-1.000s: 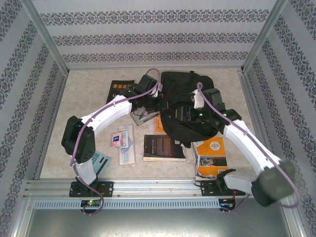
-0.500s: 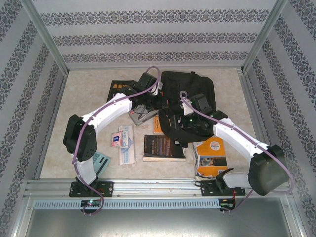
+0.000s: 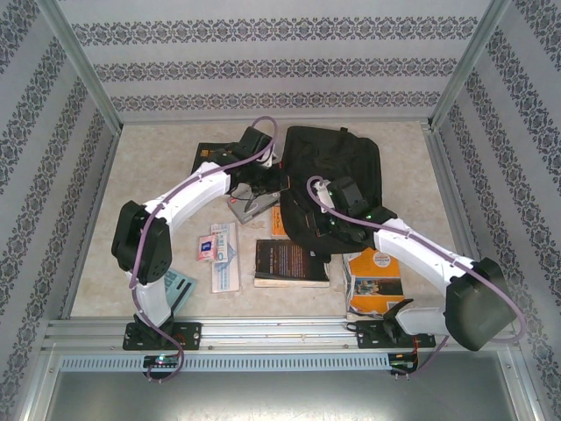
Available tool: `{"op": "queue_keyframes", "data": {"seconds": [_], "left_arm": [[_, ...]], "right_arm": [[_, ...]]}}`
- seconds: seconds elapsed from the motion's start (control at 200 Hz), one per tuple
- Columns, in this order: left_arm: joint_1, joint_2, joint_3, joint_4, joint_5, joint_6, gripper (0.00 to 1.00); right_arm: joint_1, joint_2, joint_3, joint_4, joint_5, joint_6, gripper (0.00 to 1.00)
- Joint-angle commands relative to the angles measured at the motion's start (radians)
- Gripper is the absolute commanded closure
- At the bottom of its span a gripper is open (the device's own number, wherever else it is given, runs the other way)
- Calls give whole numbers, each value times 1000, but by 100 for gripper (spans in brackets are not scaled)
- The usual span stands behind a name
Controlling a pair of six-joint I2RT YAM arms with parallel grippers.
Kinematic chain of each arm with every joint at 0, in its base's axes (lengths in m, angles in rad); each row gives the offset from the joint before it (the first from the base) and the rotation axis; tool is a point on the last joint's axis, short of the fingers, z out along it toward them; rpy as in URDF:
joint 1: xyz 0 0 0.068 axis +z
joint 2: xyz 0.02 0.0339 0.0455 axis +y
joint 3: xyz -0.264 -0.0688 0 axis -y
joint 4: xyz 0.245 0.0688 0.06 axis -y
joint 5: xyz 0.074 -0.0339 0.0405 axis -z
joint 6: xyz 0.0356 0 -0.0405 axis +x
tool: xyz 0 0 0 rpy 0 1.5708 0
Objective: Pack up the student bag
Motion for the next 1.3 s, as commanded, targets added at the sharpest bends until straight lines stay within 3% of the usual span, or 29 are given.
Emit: {"op": "queue_keyframes", "data": {"seconds": [0.0, 0.22, 0.49, 0.585, 0.665, 0.724, 0.834, 1.184, 1.294], "left_arm": [[58, 5, 52, 1, -76, 44, 100], [123, 93, 158, -13, -91, 59, 100], [152, 291, 450, -120, -92, 97, 100], [152, 302, 491, -138, -86, 102, 100], [154, 290, 484, -131, -99, 111, 100], [159, 289, 492, -134, -96, 114, 100], [162, 294, 506, -139, -83, 116, 100], [166, 298, 516, -168, -65, 137, 100], [169, 272, 518, -191, -87, 147, 99]], "right_arm": [[13, -21, -35, -52, 33, -11, 100], [19, -23, -36, -57, 28, -10, 100], [24, -8, 1, -58, -5, 2, 100], [27, -35, 40, -75, 2, 25, 71], [25, -79, 51, -68, 6, 38, 63], [20, -82, 72, -78, -7, 36, 71], [2, -31, 129, -127, -23, 23, 100], [-60, 83, 313, -179, 16, -2, 100], [-102, 126, 392, -180, 93, 22, 100]]}}
